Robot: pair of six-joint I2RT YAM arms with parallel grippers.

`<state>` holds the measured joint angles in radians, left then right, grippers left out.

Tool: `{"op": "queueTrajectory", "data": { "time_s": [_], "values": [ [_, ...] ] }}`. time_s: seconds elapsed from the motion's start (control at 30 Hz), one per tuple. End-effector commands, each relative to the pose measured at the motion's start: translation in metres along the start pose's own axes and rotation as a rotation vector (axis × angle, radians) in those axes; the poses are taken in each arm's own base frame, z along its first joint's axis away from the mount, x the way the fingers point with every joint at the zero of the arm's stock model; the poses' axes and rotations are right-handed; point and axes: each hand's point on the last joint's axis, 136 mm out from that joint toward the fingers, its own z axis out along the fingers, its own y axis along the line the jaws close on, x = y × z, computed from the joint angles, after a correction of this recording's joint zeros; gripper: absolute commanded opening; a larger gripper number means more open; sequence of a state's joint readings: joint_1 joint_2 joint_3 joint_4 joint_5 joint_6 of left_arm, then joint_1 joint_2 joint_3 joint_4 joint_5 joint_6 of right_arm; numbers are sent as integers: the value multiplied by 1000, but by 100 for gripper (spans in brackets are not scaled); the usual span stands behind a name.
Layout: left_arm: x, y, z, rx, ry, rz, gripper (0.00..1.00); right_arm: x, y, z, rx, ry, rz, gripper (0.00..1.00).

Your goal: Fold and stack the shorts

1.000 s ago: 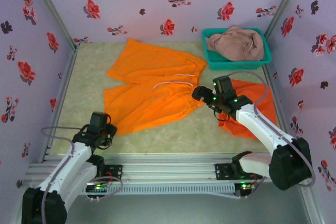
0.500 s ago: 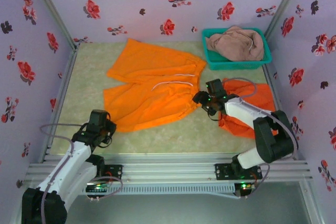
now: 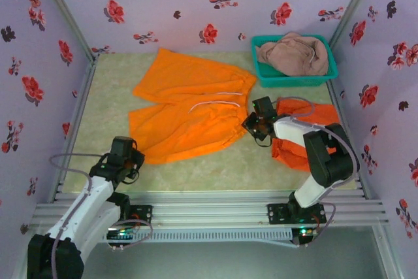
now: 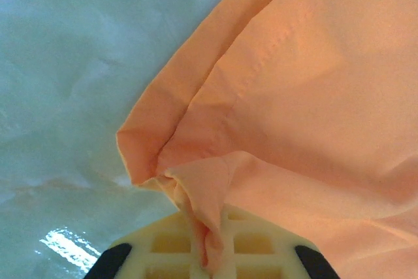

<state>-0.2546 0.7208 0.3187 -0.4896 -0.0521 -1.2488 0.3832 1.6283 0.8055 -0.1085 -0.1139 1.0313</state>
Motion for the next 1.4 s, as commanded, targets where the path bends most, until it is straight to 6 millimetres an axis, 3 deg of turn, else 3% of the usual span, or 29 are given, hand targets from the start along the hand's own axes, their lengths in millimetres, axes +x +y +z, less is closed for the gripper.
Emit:
{"op": "queueTrajectory", "data": {
  "time_s": [0.0, 0.1, 0.37, 0.67, 0.93, 1.03, 1.13, 1.37],
  "values": [
    [-14, -12, -8, 25, -45, 29, 0, -14, 4, -1, 7, -41, -3, 13],
    [-23, -21, -20, 37, -68, 49, 0, -14, 9, -13, -5, -45, -17, 0],
    [-55, -48, -75, 65, -166, 114, 0, -11, 23, -77, -22, -52, -126, 0],
    [-90, -85, -163, 114, -320, 228, 0, 3, 41, -144, -110, -66, -183, 0],
    [-111, -110, -237, 144, -429, 337, 0, 22, 53, -174, -151, -45, -214, 0],
    [-116, -123, -247, 152, -437, 374, 0, 29, 49, -177, -143, -30, -205, 0],
    [-123, -140, -243, 149, -441, 411, 0, 33, 44, -173, -136, -20, -177, 0],
    [-146, -195, -196, 136, -430, 471, 0, 37, 30, -157, -83, -6, -42, 0]
  ]
}}
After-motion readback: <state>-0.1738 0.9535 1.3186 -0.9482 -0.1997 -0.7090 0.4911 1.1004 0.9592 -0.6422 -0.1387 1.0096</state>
